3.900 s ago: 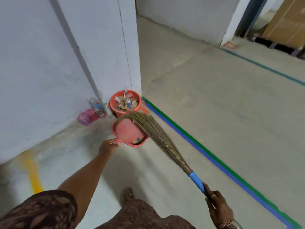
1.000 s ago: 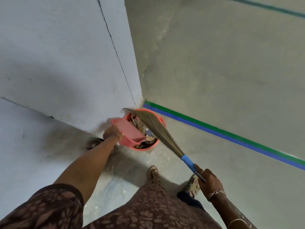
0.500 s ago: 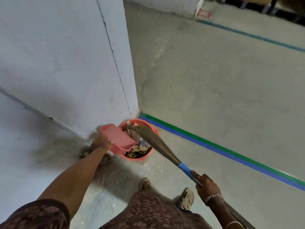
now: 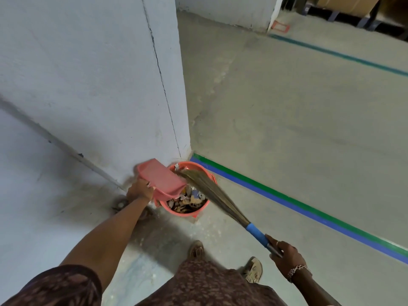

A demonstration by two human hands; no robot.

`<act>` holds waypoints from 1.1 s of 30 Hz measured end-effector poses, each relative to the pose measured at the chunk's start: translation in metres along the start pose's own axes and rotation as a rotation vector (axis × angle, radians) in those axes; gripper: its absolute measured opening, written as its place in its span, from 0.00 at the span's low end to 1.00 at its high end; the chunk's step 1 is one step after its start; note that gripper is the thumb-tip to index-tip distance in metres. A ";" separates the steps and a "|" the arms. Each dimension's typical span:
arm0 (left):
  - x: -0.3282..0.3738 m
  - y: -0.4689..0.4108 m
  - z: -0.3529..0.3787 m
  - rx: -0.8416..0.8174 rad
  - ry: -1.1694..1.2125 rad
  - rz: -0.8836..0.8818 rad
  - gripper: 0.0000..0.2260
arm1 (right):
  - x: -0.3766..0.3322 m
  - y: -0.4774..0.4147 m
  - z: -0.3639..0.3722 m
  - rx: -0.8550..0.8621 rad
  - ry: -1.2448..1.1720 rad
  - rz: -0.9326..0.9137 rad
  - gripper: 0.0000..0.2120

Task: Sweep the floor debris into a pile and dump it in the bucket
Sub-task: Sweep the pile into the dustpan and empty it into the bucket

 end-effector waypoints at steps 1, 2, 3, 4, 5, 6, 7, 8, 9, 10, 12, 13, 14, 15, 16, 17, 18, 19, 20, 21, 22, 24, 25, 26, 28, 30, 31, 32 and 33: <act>-0.002 0.000 -0.002 -0.001 0.008 -0.006 0.17 | 0.005 -0.003 0.003 -0.004 -0.048 -0.014 0.24; -0.004 0.000 -0.004 -0.003 0.008 0.003 0.17 | 0.011 -0.006 0.006 -0.002 -0.086 -0.038 0.28; -0.005 0.002 -0.006 -0.009 0.003 0.013 0.17 | 0.018 -0.010 0.009 0.019 -0.122 -0.062 0.31; -0.005 0.003 -0.007 -0.014 0.011 0.024 0.17 | 0.017 -0.011 0.010 0.045 -0.175 -0.078 0.32; -0.006 0.004 -0.008 -0.018 0.019 0.027 0.17 | 0.013 -0.010 0.009 0.063 -0.224 -0.090 0.32; -0.007 0.004 -0.008 -0.025 0.031 0.025 0.17 | 0.006 -0.008 0.006 0.072 -0.280 -0.103 0.30; -0.008 0.004 -0.009 -0.030 0.045 0.019 0.17 | -0.001 -0.007 0.004 0.075 -0.329 -0.110 0.29; -0.008 0.005 -0.009 -0.033 0.062 0.019 0.18 | -0.005 -0.007 0.003 0.069 -0.368 -0.110 0.28; -0.007 0.008 -0.011 -0.036 0.079 0.022 0.18 | -0.008 -0.007 0.003 0.058 -0.381 -0.111 0.28; -0.005 0.011 -0.013 -0.037 0.096 0.032 0.18 | -0.009 -0.008 0.004 0.046 -0.380 -0.112 0.28; -0.001 0.017 -0.016 -0.037 0.136 0.057 0.17 | -0.009 -0.009 0.004 0.029 -0.375 -0.120 0.28; -0.001 0.019 -0.016 -0.036 0.160 0.069 0.16 | -0.008 -0.010 0.003 0.026 -0.366 -0.124 0.28; -0.001 0.019 -0.016 -0.031 0.179 0.082 0.16 | -0.007 -0.011 0.002 0.026 -0.349 -0.131 0.28; -0.001 0.019 -0.016 -0.030 0.193 0.092 0.16 | -0.005 -0.012 0.000 0.030 -0.320 -0.135 0.28; -0.002 0.019 -0.016 -0.032 0.206 0.104 0.16 | -0.003 -0.014 -0.002 0.040 -0.288 -0.134 0.29; -0.003 0.019 -0.017 -0.042 0.220 0.112 0.16 | -0.003 -0.015 -0.006 0.053 -0.262 -0.135 0.29; -0.004 0.018 -0.015 -0.057 0.237 0.116 0.17 | -0.002 -0.016 -0.010 0.068 -0.238 -0.134 0.29; -0.006 0.019 -0.014 -0.074 0.248 0.116 0.18 | 0.000 -0.016 -0.014 0.084 -0.214 -0.129 0.30; -0.007 0.019 -0.013 -0.082 0.256 0.119 0.18 | 0.000 -0.016 -0.018 0.097 -0.204 -0.119 0.30; -0.008 0.022 -0.012 -0.087 0.262 0.115 0.19 | 0.001 -0.015 -0.022 0.105 -0.204 -0.112 0.31; -0.009 0.025 -0.011 -0.090 0.278 0.117 0.19 | 0.003 -0.015 -0.023 0.114 -0.208 -0.106 0.31; -0.009 0.033 -0.010 -0.100 0.306 0.131 0.20 | 0.003 -0.012 -0.024 0.129 -0.241 -0.085 0.30; -0.008 0.034 -0.009 -0.100 0.304 0.142 0.21 | 0.004 -0.012 -0.024 0.129 -0.254 -0.081 0.30; -0.006 0.035 -0.007 -0.098 0.303 0.155 0.22 | 0.005 -0.011 -0.025 0.122 -0.270 -0.082 0.29; -0.004 0.039 -0.001 -0.107 0.296 0.176 0.27 | 0.004 -0.008 -0.029 0.100 -0.299 -0.085 0.29; -0.003 0.046 0.005 -0.121 0.260 0.211 0.26 | 0.003 -0.005 -0.036 0.085 -0.298 -0.095 0.28; -0.002 0.050 0.009 -0.128 0.248 0.225 0.26 | 0.003 -0.004 -0.040 0.077 -0.295 -0.103 0.28; 0.000 0.057 0.011 -0.130 0.245 0.237 0.26 | 0.005 -0.003 -0.043 0.067 -0.297 -0.108 0.28; 0.004 0.066 0.012 -0.129 0.242 0.248 0.25 | 0.008 -0.002 -0.048 0.055 -0.297 -0.114 0.28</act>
Point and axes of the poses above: each hand's wrist, its own y-axis away from the middle knuckle, its own z-axis out of the palm, x = y × z, the point moved 3 cm from there along -y, towards the middle knuckle, and after that the axes turned 11 degrees about -z, right-handed, at the moved point
